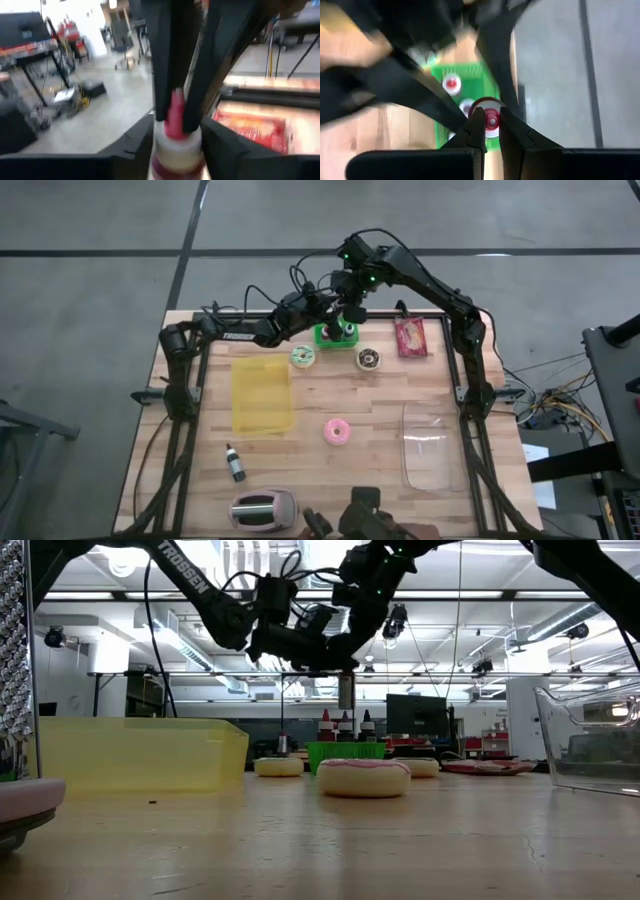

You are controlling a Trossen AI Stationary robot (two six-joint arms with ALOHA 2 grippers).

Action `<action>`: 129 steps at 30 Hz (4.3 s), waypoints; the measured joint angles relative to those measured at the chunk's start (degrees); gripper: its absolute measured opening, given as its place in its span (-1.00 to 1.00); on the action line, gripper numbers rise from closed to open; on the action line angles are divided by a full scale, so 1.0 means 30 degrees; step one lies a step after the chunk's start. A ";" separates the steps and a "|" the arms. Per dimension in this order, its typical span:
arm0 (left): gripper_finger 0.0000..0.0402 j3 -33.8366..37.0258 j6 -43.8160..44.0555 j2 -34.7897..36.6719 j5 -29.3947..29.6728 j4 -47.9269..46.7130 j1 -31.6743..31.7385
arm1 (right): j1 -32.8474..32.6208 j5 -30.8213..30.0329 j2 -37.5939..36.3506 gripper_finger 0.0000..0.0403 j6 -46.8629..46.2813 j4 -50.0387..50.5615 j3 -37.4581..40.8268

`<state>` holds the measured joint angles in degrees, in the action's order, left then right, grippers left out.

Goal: Pick & Place Food Item
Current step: Put the pink food coloring bottle into the green bin, then put the black donut into the transparent bin

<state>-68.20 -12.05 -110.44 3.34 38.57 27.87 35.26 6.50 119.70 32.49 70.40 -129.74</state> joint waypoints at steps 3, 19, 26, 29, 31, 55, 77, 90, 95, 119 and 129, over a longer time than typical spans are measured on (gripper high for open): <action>0.12 -0.0021 -0.0059 0.0327 -0.0041 0.0443 -0.0196 | 0.0175 -0.0363 0.0095 -0.89 -0.0005 0.0108 0.0265; 0.28 0.1414 -0.3084 0.2279 0.0186 -0.0580 -0.1711 | 0.0499 0.0247 -0.0008 -0.90 -0.0080 -0.1702 0.2832; 0.28 0.3034 -0.3624 0.4089 0.0235 -0.0793 -0.2010 | 0.0863 0.0951 -0.0068 -0.90 -0.0161 -0.3026 0.3739; 0.28 0.3733 -0.3587 0.5169 0.0027 -0.0374 -0.2047 | 0.1107 0.0854 -0.0071 -0.90 -0.0168 -0.3523 0.3969; 0.28 0.4235 -0.3795 0.6077 -0.0055 -0.0168 -0.2088 | 0.1325 0.0804 0.0013 -0.90 -0.0210 -0.3551 0.4067; 0.28 0.9945 -0.3417 1.3312 0.0295 -0.0047 -0.2547 | 0.1789 0.2008 -0.0044 -0.90 -0.0649 -0.6672 0.8040; 0.28 0.9989 -0.3490 1.3335 0.0513 -0.0015 -0.2503 | 0.1932 0.2523 -0.0109 -0.90 -0.1092 -0.7231 0.8851; 0.28 0.9989 -0.3490 1.3335 0.0506 -0.0015 -0.2491 | 0.2217 0.2508 -0.0109 -0.63 -0.1849 -0.7253 0.8877; 0.28 0.9995 -0.3490 1.3335 0.0499 -0.0015 -0.2489 | 0.2281 0.2477 -0.0092 -0.40 -0.1909 -0.7260 0.8892; 0.28 0.9995 -0.3570 1.3320 0.0455 -0.0159 -0.2496 | 0.2231 0.2290 -0.0087 -0.09 -0.2048 -0.7695 0.6444; 0.28 0.9923 -0.4076 1.4833 0.1027 -0.3462 -0.2388 | 0.1953 0.6959 -0.0373 -0.08 -0.3068 -0.7605 0.4782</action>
<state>-38.44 -24.28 -65.94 6.43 28.18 20.71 41.12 27.37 118.58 23.29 47.58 -115.39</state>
